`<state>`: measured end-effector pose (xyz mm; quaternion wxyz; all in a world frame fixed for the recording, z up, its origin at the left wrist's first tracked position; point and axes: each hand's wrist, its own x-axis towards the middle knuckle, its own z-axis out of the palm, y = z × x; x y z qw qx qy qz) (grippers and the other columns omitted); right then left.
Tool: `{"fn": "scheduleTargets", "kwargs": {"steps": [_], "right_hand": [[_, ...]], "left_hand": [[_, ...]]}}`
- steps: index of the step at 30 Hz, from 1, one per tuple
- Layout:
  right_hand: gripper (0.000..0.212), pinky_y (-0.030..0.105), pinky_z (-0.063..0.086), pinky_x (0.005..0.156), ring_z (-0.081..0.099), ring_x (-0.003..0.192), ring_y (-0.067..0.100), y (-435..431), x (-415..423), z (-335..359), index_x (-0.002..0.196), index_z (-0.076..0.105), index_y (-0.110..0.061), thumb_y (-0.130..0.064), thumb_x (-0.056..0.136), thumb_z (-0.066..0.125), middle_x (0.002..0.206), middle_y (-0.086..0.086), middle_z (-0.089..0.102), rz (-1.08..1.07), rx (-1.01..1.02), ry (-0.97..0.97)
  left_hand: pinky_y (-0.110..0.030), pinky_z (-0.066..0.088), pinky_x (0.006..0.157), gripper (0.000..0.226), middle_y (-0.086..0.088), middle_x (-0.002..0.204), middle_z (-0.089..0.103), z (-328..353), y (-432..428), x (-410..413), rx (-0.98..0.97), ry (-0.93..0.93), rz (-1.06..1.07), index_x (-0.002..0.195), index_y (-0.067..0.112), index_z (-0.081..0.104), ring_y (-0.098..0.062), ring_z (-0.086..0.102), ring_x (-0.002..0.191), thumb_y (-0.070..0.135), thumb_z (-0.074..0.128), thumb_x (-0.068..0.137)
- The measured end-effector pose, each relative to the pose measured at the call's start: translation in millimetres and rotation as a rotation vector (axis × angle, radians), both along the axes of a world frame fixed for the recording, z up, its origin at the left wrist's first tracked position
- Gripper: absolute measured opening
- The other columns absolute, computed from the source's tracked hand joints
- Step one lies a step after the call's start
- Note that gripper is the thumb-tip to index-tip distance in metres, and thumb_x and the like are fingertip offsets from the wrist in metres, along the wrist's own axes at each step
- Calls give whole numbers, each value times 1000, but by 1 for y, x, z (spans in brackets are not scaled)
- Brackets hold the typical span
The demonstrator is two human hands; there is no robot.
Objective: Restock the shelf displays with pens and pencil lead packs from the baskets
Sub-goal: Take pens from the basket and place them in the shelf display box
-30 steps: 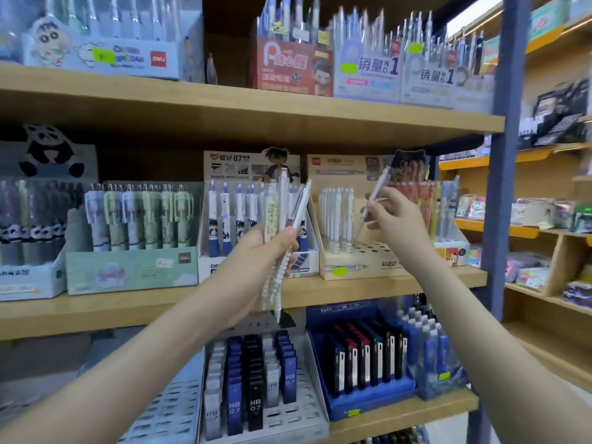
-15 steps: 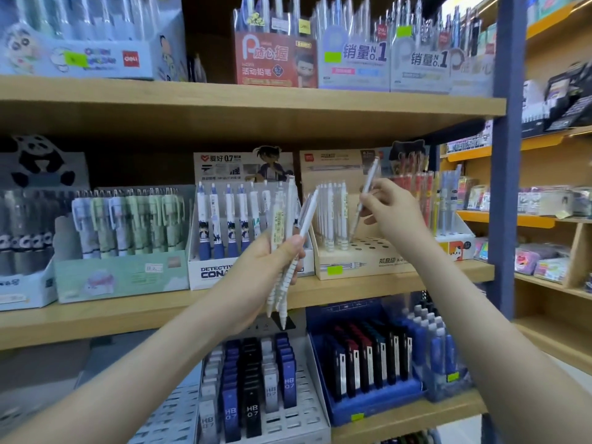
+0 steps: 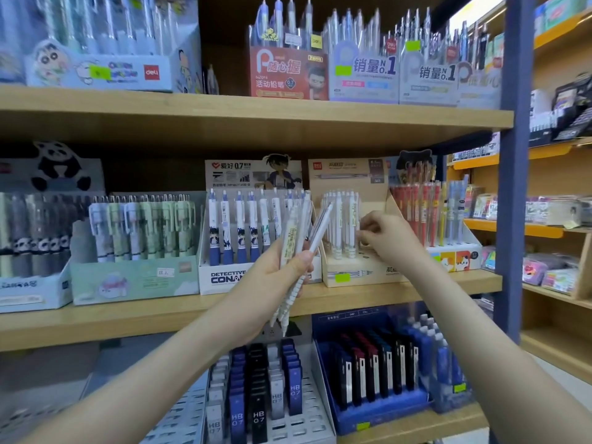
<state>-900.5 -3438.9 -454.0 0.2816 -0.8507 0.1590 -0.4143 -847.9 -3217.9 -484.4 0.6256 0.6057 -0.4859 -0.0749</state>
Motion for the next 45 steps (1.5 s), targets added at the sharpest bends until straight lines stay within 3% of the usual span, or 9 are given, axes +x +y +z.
{"fn": "scheduleTargets", "kwargs": {"steps": [3, 5, 9, 14, 18, 27, 31, 36, 45], "right_hand": [[14, 15, 44, 68, 56, 88, 10, 16, -17, -7, 106, 58, -19, -22, 93, 57, 96, -4, 60, -7, 46, -253], [10, 19, 48, 72, 59, 86, 6, 38, -35, -12, 102, 60, -22, -26, 93, 56, 93, -6, 63, 172, 154, -391], [14, 18, 52, 75, 63, 85, 7, 81, -48, -22, 101, 67, -21, -22, 89, 60, 95, -1, 69, 545, 234, -180], [14, 21, 49, 73, 60, 78, 9, 85, -45, -21, 96, 68, -8, -16, 87, 62, 83, 1, 67, 636, 322, -274], [18, 23, 52, 71, 61, 75, 13, 71, -56, -6, 91, 64, -9, -23, 79, 59, 79, -1, 64, 702, 476, -425], [24, 32, 54, 78, 67, 83, 19, 36, -61, 5, 116, 52, -9, -11, 93, 56, 84, 5, 69, 434, 471, -580], [21, 32, 55, 77, 67, 80, 22, 46, -52, -6, 112, 57, -9, -12, 91, 58, 85, 5, 72, 460, 417, -503], [12, 23, 55, 69, 66, 80, 13, 32, -47, 4, 105, 56, -16, -13, 93, 56, 91, 5, 68, 199, 278, -619], [18, 30, 53, 78, 65, 81, 13, 12, -24, 9, 111, 55, -17, -20, 93, 57, 91, 1, 68, 90, 109, -441]], "left_hand": [[-30, 46, 83, 39, 12, 82, 61, -1, 0, 2, 1, 9, -10, 111, 26, 55, -2, 57, 75, 45, 53, 77], [-29, 48, 82, 32, 10, 82, 61, 0, -3, 1, 5, 19, -23, 112, 26, 54, -3, 57, 73, 40, 53, 84], [-16, 47, 67, 21, 20, 68, 63, 0, -10, -7, -5, -20, -60, 117, 22, 53, 5, 57, 64, 24, 47, 97], [-16, 48, 66, 18, 22, 67, 65, 5, -11, -11, 26, -42, -64, 113, 29, 55, 6, 59, 65, 27, 46, 97], [-23, 50, 64, 12, 7, 72, 60, 10, -10, -4, 35, -35, 48, 100, 19, 55, -2, 55, 59, 27, 46, 98], [-19, 47, 60, 13, 6, 73, 58, -1, -6, 7, 29, 13, 143, 95, 18, 54, -4, 51, 59, 26, 45, 100], [-18, 47, 62, 14, 11, 67, 58, -3, -9, 2, 48, 1, 115, 95, 18, 54, -5, 50, 58, 28, 45, 99], [-17, 49, 61, 14, 13, 63, 59, -1, -8, 1, 47, -11, 96, 95, 17, 54, 0, 52, 55, 27, 46, 99], [-28, 48, 72, 23, 5, 67, 61, -5, -6, 10, 55, 15, 93, 94, 11, 57, -10, 54, 63, 32, 48, 96]]}}
